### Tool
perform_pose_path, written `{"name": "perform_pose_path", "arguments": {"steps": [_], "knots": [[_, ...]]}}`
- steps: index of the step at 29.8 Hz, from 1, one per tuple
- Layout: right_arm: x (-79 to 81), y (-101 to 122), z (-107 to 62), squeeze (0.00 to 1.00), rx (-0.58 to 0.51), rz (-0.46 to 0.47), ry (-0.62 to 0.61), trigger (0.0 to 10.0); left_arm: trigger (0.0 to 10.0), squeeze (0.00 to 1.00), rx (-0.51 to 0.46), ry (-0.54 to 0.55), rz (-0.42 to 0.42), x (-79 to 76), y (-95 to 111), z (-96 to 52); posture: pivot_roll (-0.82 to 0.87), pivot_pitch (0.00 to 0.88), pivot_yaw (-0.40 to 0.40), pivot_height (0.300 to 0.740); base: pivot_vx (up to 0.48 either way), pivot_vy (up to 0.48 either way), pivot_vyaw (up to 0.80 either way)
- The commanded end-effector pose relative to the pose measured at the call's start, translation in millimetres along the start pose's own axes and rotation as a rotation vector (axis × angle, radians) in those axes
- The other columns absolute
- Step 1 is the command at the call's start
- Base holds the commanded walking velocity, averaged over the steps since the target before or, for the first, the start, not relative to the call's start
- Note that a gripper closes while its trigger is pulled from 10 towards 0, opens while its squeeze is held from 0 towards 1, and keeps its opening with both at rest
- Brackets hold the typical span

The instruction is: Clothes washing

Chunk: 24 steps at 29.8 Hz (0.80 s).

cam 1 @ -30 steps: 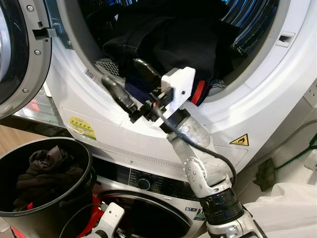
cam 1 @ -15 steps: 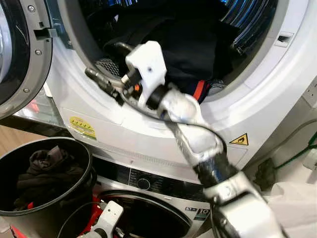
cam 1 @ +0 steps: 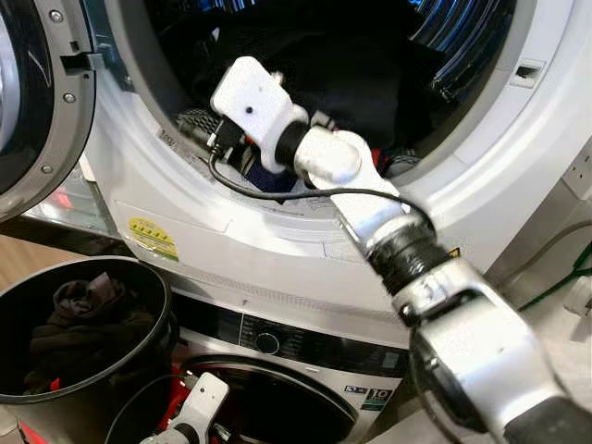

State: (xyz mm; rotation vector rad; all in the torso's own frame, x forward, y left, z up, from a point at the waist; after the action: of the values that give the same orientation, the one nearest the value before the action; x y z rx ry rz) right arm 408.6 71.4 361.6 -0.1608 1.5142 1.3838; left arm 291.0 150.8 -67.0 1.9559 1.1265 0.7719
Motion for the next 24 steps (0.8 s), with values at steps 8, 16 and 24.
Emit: {"name": "perform_pose_path", "arguments": {"steps": [8, 16, 24], "knots": [[-37.4, -15, -6.9, 0.0, 0.101, -0.157, -0.114, 10.0, 10.0, 0.0, -0.002, -0.009, 0.037, -1.2, 0, -0.2, 0.14, 0.0, -0.086, 0.74, 0.0, 0.0, 0.0], [-54.5, -33, -17.2, 0.0, 0.215, -0.404, -0.143, 10.0, 10.0, 0.0, 0.004, -0.01, 0.052, -0.3, -2, -1.9, 0.15, 0.0, -0.088, 0.74, 0.0, 0.0, 0.0], [-65.7, -45, -25.5, 0.0, 0.294, -0.512, -0.161, 10.0, 10.0, 0.0, 0.004, -0.007, 0.06, 0.8, -2, -1.8, 0.16, 0.0, -0.089, 0.74, 0.0, 0.0, 0.0]]}}
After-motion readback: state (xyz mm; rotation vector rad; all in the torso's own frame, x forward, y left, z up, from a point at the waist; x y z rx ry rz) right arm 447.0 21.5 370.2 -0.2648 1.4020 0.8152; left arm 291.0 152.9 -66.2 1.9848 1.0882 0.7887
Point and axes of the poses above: a point about 5 cm out from each wrist's last joint towards the gripper, its own z axis pointing out of the wrist towards the gripper, its own y axis along the axis of the wrist's last joint, x = y × z, the point moved 6 cm from there along z, pointing out of the wrist towards the gripper, and after that the axes turned 1 degree about z, right-handed, at the moved point
